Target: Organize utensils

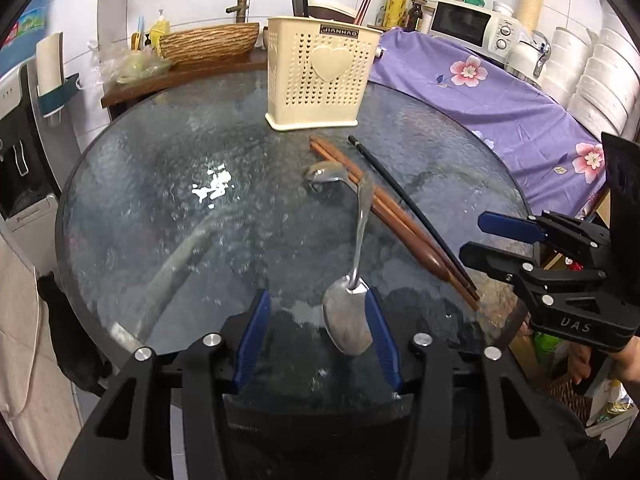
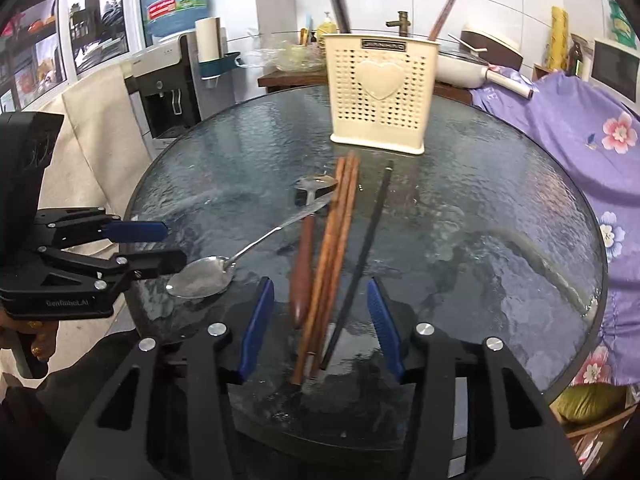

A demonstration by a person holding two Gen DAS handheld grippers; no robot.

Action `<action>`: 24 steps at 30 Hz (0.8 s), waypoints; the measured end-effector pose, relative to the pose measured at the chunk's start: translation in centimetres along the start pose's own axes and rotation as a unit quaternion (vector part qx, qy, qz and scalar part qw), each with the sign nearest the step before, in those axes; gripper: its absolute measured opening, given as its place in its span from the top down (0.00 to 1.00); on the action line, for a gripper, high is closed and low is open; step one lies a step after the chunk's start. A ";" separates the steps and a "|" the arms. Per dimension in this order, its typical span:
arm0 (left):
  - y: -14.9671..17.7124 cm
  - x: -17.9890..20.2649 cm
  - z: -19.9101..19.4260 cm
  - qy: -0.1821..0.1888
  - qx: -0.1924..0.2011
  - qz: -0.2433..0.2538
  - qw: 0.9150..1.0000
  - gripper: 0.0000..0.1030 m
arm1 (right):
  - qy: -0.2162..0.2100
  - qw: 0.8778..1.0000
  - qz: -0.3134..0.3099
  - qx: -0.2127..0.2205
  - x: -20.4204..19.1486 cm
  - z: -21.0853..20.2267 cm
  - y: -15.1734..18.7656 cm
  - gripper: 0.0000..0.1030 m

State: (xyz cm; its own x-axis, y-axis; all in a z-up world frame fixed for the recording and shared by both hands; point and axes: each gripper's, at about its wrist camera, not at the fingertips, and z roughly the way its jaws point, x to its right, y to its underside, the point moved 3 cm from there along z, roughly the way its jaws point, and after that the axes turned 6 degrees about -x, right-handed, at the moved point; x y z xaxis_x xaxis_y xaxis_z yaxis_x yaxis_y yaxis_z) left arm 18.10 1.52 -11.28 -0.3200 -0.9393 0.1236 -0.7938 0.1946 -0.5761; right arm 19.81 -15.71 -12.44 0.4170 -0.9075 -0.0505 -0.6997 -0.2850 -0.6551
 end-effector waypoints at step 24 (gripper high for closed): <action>1.0 1.1 2.0 0.028 -0.018 -0.063 0.997 0.95 | 0.018 0.999 -0.027 -0.007 -1.6 1.4 0.5 0.65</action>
State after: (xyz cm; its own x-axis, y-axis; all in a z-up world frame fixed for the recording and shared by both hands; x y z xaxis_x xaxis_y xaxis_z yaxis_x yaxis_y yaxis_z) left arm 17.97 0.09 -13.34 -0.2444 -0.9398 0.2388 -0.8476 0.0874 -0.5234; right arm 19.65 -13.99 -13.72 0.4328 -0.9014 0.0115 -0.6854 -0.3373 -0.6454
